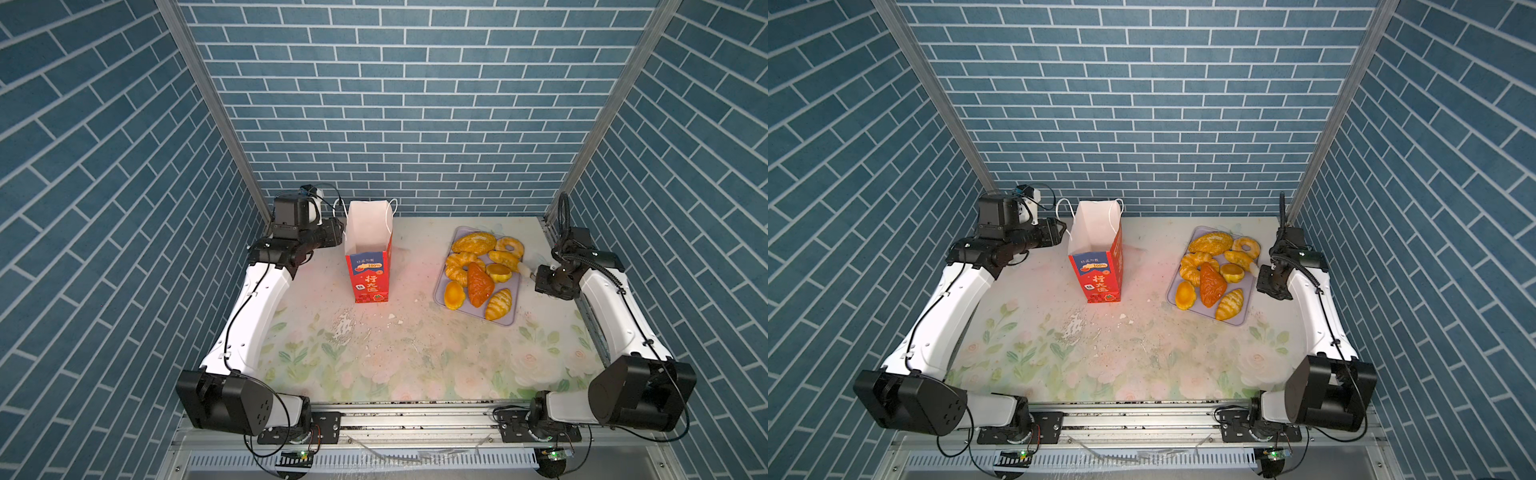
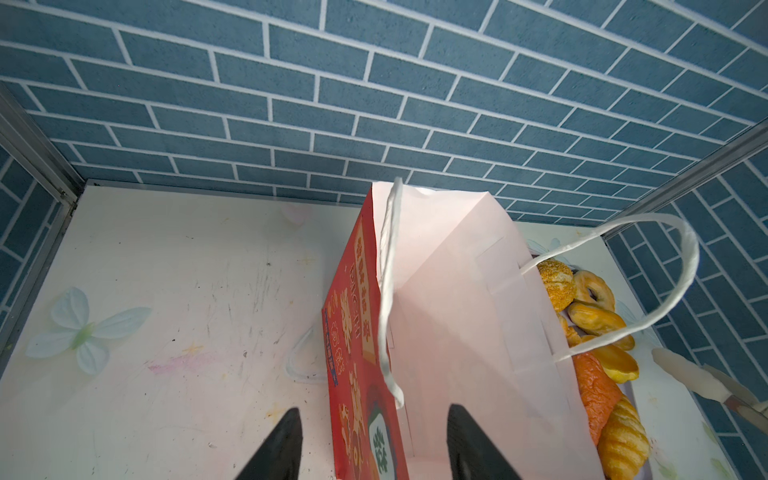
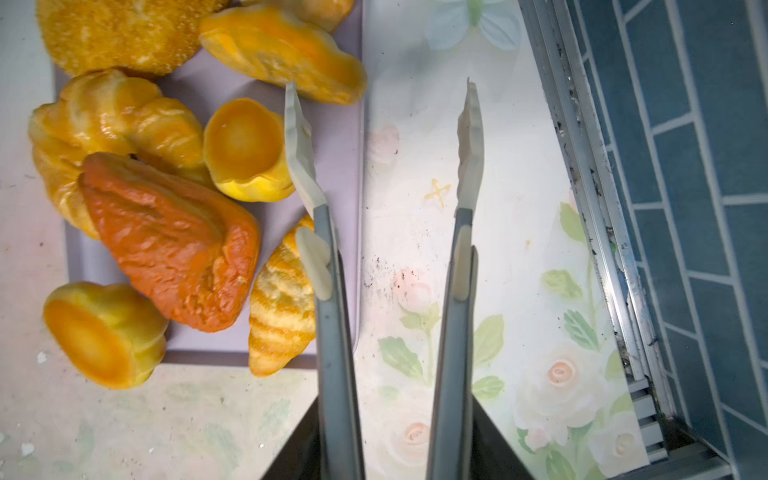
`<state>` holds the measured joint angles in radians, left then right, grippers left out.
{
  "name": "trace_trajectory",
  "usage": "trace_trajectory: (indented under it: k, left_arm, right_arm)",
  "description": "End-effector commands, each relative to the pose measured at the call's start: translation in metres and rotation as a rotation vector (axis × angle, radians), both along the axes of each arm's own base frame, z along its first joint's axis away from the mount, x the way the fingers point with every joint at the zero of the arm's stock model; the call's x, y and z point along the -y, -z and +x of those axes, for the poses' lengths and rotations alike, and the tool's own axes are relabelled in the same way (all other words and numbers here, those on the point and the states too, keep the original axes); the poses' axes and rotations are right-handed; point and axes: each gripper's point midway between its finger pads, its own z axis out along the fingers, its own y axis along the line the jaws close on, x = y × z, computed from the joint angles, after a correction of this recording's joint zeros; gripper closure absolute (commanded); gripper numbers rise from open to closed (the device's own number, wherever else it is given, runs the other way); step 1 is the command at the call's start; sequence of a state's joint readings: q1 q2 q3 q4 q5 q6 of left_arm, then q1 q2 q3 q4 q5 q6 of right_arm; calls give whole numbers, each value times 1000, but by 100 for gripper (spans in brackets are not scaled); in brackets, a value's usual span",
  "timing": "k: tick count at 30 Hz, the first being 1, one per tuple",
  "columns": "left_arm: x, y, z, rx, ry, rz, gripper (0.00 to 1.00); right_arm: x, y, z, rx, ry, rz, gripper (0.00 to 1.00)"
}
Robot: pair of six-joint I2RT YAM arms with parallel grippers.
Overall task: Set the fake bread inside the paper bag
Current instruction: 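Move the tongs with the right gripper over the tray toward the orange bread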
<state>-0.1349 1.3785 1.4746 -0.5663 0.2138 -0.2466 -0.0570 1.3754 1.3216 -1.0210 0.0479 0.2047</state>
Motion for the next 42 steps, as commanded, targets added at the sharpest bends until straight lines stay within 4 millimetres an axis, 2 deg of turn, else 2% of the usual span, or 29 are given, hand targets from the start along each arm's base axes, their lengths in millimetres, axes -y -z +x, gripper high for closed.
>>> trace_trajectory:
  k: [1, 5, 8, 12, 17, 20, 25, 31, 42]
  left_arm:
    - [-5, -6, -5, 16, -16, 3, 42]
    - [-8, -8, -7, 20, -24, 12, 42]
    - [-10, -9, -8, 23, -32, 23, 42]
    - [-15, -14, -9, 47, -55, 42, 42]
    - [-18, -24, -10, 69, -63, 58, 42]
    - [-19, -24, -11, 68, -62, 61, 42]
    - [-19, -19, -11, 51, -62, 64, 41]
    - [-16, -20, -10, 54, -53, 56, 41]
    - [-12, -17, -13, 41, -35, 44, 41]
  right_arm:
    - [-10, -22, -13, -16, -91, -15, 52]
    - [-28, -43, -11, -2, -162, -6, 52]
    - [-48, -57, -9, 15, -226, 24, 52]
    - [-72, -61, -2, 3, -293, 48, 52]
    - [-101, -50, 1, -66, -396, 24, 52]
    - [-110, -39, 2, -101, -439, -3, 52]
    - [-119, -20, 7, -134, -479, -32, 52]
    - [-116, -1, 22, -159, -500, -119, 53]
    - [-130, 28, 32, -214, -551, -89, 55]
